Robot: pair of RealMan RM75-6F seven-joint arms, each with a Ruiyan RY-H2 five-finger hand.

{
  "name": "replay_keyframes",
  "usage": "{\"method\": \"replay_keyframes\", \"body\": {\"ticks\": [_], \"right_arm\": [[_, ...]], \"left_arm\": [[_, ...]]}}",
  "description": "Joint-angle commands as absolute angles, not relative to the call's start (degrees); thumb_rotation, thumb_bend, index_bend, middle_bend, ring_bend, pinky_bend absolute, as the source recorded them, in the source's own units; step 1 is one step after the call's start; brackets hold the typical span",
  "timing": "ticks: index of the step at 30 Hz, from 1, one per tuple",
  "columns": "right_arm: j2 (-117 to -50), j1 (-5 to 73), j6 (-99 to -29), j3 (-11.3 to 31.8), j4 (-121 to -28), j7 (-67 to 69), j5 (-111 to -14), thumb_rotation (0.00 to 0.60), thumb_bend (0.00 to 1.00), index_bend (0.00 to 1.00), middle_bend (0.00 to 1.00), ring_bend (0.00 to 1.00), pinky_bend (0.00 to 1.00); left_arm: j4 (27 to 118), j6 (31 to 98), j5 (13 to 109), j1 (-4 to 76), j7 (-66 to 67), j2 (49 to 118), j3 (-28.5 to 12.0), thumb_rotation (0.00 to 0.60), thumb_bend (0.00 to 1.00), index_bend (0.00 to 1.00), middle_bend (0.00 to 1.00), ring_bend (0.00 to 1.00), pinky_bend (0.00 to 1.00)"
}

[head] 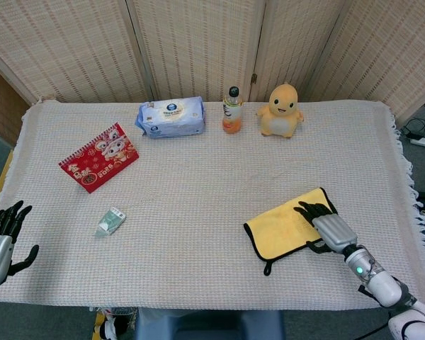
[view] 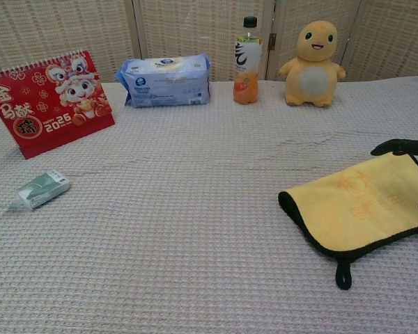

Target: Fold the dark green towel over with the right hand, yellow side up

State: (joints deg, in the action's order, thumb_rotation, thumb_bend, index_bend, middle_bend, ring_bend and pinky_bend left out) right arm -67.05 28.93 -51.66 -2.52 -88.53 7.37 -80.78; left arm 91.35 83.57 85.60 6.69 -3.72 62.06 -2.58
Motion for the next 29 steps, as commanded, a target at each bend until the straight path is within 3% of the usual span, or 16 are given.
{"method": "replay_keyframes", "body": {"ticks": [1, 5, 9, 14, 18, 22, 29], "right_arm": [[-66.76, 28.00, -52.80, -2.26, -87.83, 8.64, -80.85, 0.600, 0.45, 0.04, 0.00, 0.01, 0.00], [-67.78, 25.86, -56.25, -2.00, -85.98, 9.63, -81.00, 0.600, 0.45, 0.12, 0.01, 0.01, 0.00], [-69.35, 21.80, -64.17, -1.35, -84.72, 11.81, -82.23, 0.600, 0.45, 0.13, 0.01, 0.01, 0.00], [-68.94, 15.08, -77.12, -2.53, -86.14, 3.48, -85.84, 0.600, 0.45, 0.00, 0.00, 0.00, 0.00], [-68.34, 9.03, -87.13, -2.67, -91.29, -7.73, -86.13, 0.600, 0.45, 0.00, 0.00, 0.00, 0.00], [-66.44, 6.79, -90.33, -3.49, -94.98, -11.57, -88.31, 0.600, 0.45, 0.00, 0.00, 0.00, 0.00], [-64.68, 6.38, -89.32, -2.99, -95.91, -8.58, -88.94, 0.600, 0.45, 0.00, 0.00, 0.00, 0.00]], "left_arm": [[91.40, 83.69, 85.59, 6.63, -3.67, 62.04, -2.59, 0.600, 0.46, 0.00, 0.00, 0.00, 0.00], [91.41, 83.50, 85.42, 6.66, -3.49, 62.07, -2.59, 0.600, 0.46, 0.00, 0.00, 0.00, 0.00], [91.42, 83.23, 85.47, 6.79, -3.24, 62.11, -2.52, 0.600, 0.46, 0.00, 0.00, 0.00, 0.00], [91.37, 83.44, 86.22, 6.83, -2.98, 62.34, -2.28, 0.600, 0.46, 0.00, 0.00, 0.00, 0.00], [91.29, 82.65, 86.96, 7.18, -1.76, 62.89, -1.65, 0.600, 0.46, 0.00, 0.00, 0.00, 0.00], [91.47, 82.10, 88.12, 7.47, -0.58, 63.46, -0.87, 0.600, 0.46, 0.00, 0.00, 0.00, 0.00], [92.06, 81.99, 89.73, 7.66, 0.90, 64.03, 0.05, 0.600, 0.46, 0.00, 0.00, 0.00, 0.00]]}}
